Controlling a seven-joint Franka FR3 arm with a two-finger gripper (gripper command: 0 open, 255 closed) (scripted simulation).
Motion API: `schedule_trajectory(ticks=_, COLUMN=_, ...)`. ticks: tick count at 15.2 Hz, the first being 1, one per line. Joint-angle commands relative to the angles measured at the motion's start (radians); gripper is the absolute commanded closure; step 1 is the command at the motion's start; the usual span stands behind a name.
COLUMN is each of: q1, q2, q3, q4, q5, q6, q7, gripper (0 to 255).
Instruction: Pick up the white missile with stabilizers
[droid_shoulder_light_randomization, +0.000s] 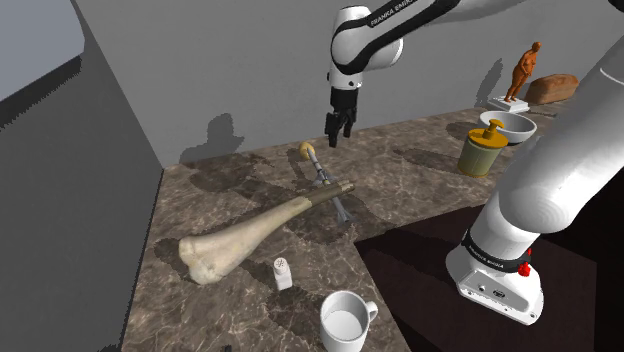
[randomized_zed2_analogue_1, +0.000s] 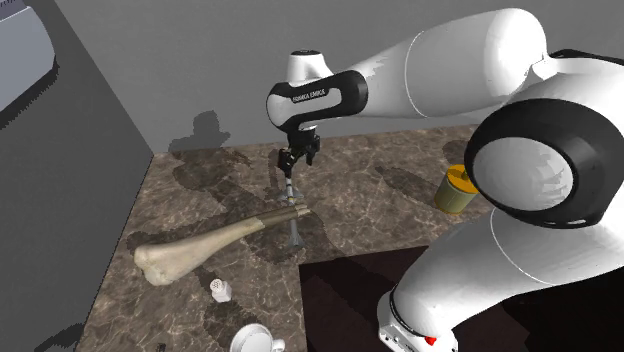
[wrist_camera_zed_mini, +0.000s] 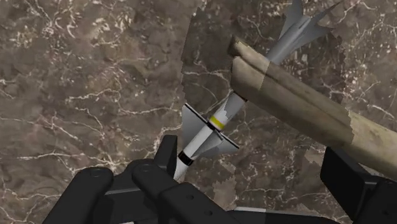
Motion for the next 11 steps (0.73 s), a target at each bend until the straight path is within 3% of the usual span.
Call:
schedule_trajectory(ticks=1, q1=0.002, q2=0.074, q3=-0.006, q4=0.019, q5=0.013, q6=0.031, q7=-0.034, gripper=0)
schedule_trajectory(ticks=9, q1=0.000, q2=0.385, q3=-0.003, q4=0.141, q5=0.070, q6=0.124, q7=-0.152, gripper=0)
schedule_trajectory(ticks=11, q1=0.000, q2=0.404, q3=-0.001, q4=0.137, q5=0.075, q6=0.147, q7=-0.159, gripper=0)
